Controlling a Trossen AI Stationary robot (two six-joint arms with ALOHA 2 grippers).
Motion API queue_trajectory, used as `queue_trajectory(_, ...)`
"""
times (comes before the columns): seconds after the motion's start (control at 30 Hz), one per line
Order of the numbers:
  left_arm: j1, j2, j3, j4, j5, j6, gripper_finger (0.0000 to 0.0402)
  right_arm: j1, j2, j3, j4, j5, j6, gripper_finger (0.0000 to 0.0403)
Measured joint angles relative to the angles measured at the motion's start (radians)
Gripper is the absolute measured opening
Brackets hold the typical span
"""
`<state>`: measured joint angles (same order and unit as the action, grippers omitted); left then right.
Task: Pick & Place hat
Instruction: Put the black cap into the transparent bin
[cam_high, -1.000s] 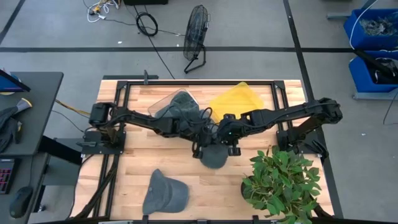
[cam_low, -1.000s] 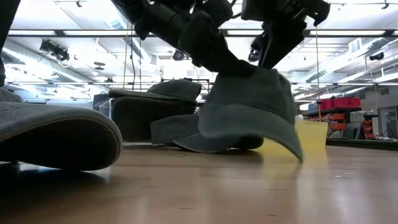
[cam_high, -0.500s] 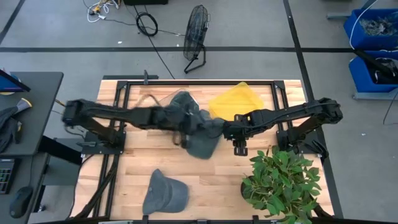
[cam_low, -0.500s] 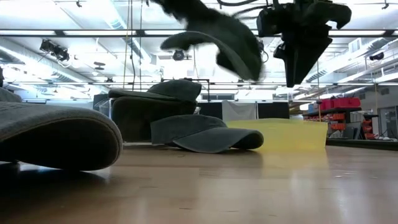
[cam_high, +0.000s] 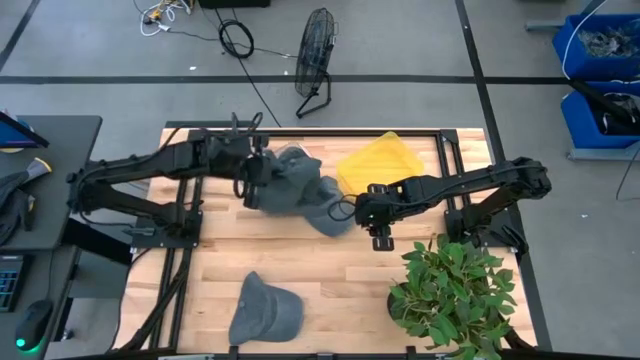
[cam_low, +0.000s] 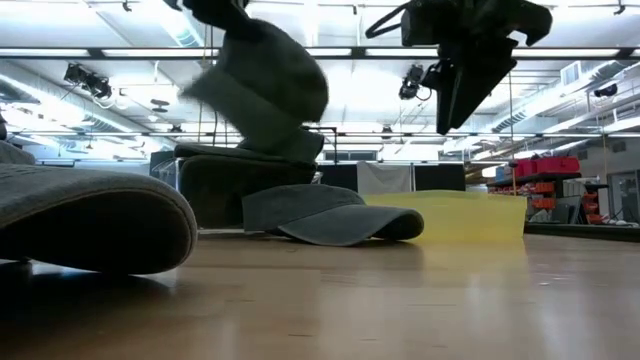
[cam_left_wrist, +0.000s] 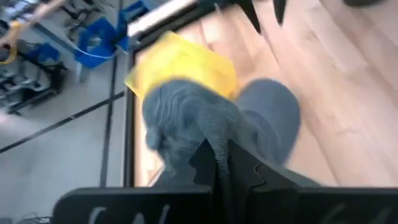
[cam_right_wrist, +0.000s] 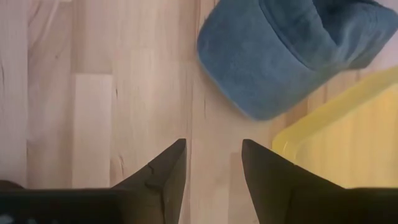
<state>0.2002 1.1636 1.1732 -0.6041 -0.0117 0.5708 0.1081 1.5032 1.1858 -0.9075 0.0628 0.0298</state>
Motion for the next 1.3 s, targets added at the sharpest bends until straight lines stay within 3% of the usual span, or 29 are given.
queue_trajectory(0.2, 0.112, 0.034, 0.000, -0.016, 0.009, 0.161, 0.0017, 0.000, 0.000, 0.000, 0.011, 0.000, -0.003, 0.0162)
queue_trajectory(0.33, 0.188, 0.052, 0.000, -0.146, 0.028, 0.223, 0.0013, 0.000, 0.000, 0.000, 0.011, 0.000, 0.011, 0.0162)
queue_trajectory(0.53, 0.270, 0.108, -0.003, -0.189, 0.033, 0.019, 0.0043, 0.000, 0.000, 0.000, 0.019, 0.000, -0.058, 0.0160)
queue_trajectory(0.8, 0.256, 0.203, -0.003, -0.176, 0.083, -0.036, 0.0098, 0.000, 0.000, 0.000, 0.046, 0.000, -0.070, 0.0160)
queue_trajectory(0.97, 0.256, 0.258, -0.003, -0.179, -0.028, -0.037, 0.0131, 0.000, 0.000, 0.000, 0.049, 0.001, -0.076, 0.0160)
queue_trajectory(1.17, 0.243, 0.249, 0.019, -0.183, -0.065, -0.052, 0.0176, 0.000, 0.000, 0.000, 0.049, 0.001, -0.041, 0.0160)
queue_trajectory(1.3, 0.210, 0.222, 0.085, -0.243, -0.169, -0.054, 0.0196, 0.000, 0.000, 0.000, 0.049, 0.001, -0.037, 0.0160)
